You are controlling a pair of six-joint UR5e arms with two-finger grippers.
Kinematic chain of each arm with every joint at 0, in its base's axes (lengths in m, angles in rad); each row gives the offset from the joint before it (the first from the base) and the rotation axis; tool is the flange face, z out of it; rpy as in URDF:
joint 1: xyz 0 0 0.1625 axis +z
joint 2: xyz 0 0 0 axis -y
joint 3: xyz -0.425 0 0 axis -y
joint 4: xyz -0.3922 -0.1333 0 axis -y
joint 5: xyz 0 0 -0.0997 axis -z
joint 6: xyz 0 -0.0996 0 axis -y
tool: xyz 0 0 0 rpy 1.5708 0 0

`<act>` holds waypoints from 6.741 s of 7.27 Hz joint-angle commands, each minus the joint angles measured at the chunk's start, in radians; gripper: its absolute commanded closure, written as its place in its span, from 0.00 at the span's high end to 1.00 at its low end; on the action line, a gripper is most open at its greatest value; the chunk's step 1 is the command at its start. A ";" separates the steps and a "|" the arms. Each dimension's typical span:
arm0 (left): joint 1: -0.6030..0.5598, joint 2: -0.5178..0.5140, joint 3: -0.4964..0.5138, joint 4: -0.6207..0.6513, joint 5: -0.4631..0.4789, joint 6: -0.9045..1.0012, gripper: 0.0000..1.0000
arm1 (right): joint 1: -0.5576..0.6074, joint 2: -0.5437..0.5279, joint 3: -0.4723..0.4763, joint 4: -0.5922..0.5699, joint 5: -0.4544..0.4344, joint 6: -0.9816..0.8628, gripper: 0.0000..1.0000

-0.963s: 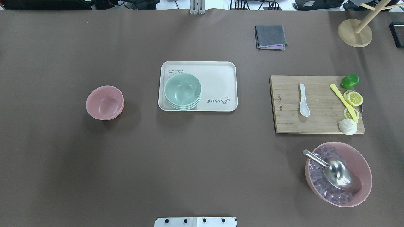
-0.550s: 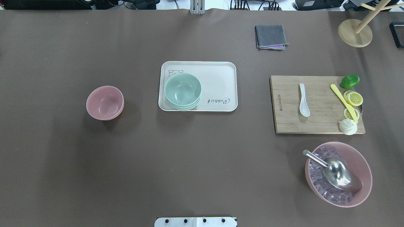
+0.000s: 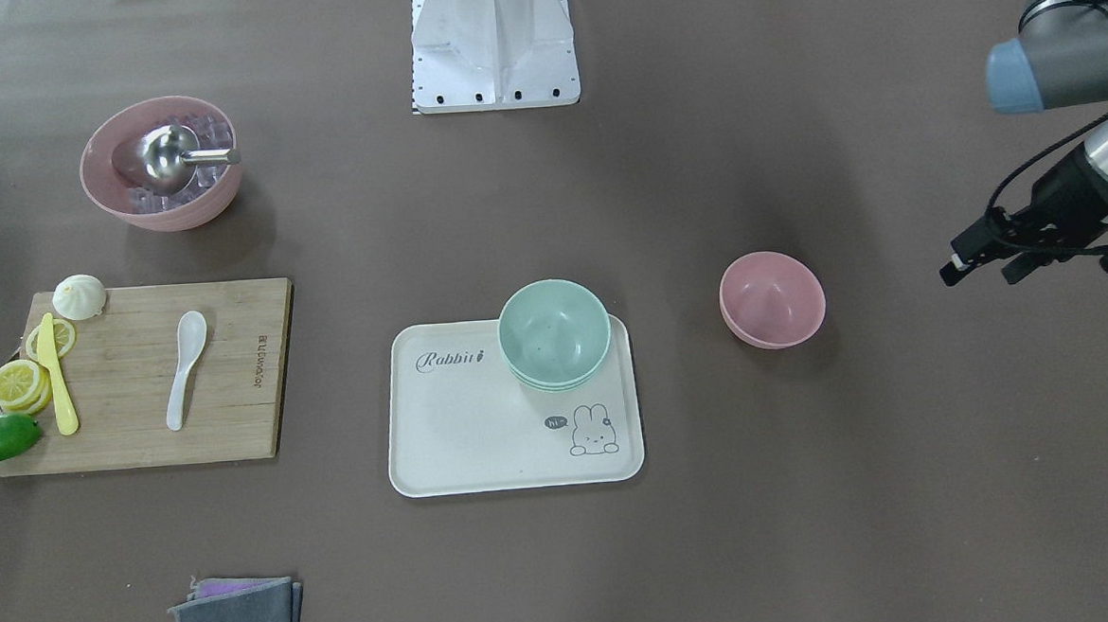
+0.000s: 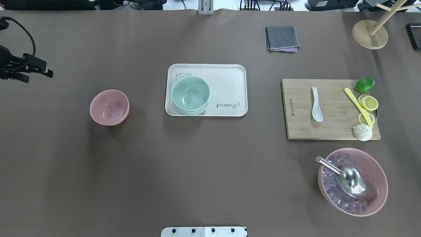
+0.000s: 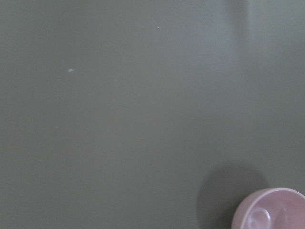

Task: Stack pink bowl on green and place spoon
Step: 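Move the left gripper in to the rim of the pink bowl, then lift the pink bowl with the left gripper while the right arm reaches for the spoon, then carry the pink bowl over the green bowls while the right gripper grasps the white spoon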

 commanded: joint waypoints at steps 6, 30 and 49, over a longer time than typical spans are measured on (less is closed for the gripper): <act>0.250 -0.084 0.055 -0.022 0.185 -0.145 0.84 | -0.003 -0.006 0.005 -0.001 0.000 0.003 1.00; 0.163 -0.391 0.015 0.091 -0.069 -0.587 0.00 | -0.603 0.260 -0.106 0.343 -0.312 0.790 0.94; 0.307 -0.440 0.091 0.036 0.036 -0.596 0.00 | -0.563 0.253 -0.032 0.337 -0.214 0.804 0.00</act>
